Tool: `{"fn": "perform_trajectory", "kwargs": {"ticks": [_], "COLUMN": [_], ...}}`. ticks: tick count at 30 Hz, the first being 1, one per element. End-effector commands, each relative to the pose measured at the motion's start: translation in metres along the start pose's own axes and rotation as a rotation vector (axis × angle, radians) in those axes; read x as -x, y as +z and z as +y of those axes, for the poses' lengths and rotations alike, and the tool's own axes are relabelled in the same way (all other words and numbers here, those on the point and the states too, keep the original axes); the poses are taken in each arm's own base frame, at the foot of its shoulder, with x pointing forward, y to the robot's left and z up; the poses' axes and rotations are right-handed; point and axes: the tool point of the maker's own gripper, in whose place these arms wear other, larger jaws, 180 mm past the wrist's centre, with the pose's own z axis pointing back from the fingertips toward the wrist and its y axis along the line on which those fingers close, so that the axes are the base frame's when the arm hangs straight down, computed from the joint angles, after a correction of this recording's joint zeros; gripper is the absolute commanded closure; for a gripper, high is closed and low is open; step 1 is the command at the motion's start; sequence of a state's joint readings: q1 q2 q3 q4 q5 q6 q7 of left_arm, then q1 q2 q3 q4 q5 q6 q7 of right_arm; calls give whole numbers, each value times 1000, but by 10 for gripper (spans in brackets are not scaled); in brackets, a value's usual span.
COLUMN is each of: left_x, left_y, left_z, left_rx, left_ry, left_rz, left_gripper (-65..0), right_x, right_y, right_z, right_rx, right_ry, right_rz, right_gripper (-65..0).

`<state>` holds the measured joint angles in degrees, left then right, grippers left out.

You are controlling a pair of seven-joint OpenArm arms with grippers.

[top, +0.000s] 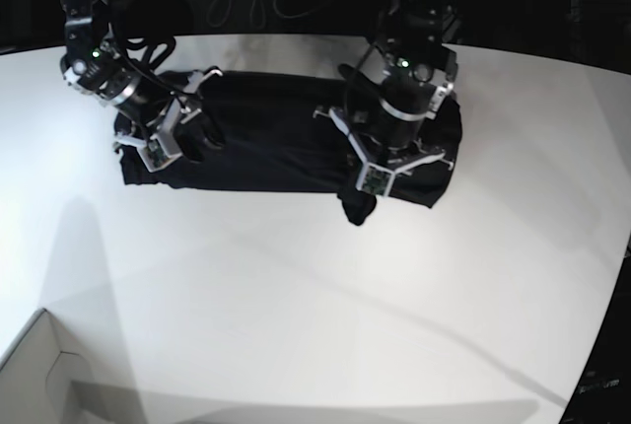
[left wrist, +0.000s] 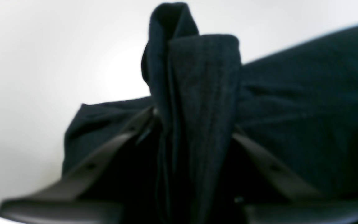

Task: Layout the t-shirt on the table in an organized manner, then fold the t-shirt properly
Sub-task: 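Release the strip end with the left gripper and regrasp it nearer the middle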

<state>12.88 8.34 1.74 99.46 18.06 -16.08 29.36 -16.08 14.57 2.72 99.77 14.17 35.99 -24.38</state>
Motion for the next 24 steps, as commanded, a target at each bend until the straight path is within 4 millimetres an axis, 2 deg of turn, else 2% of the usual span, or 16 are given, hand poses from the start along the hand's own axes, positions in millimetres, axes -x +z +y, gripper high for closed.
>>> {"fn": "perform_trajectory", "kwargs": {"ticks": [1,6,11,16,20,24], "left_x": [-21,-31,-34,-43,-60,-59], "left_y": [1,3,4,10,22,27], "left_z": [-11,-47,-56,-51,-42,-1], "left_rx": [25,118,138,127,102,-7], "left_ry": [5,-56,-70,-65,-58,-30], "left_rz": [-69,-98,-107,-135,-187,-187], "left_gripper": [-153,-276,-331,-332,-332,-332], "right_x": [-15,-15,-15,-11,-11,-11], "right_y": [3,3,3,10,15,21], "right_z": [-3,-3,-3,-16,-27,-39], "right_rx": [3,3,4,46,77,119], "right_ry": [9,9,14,0,-6,-22], "right_rz": [-51,-51,-49,-46,-49,-57], "right_gripper": [-244,-244,-244,-245,-248,-249]}}
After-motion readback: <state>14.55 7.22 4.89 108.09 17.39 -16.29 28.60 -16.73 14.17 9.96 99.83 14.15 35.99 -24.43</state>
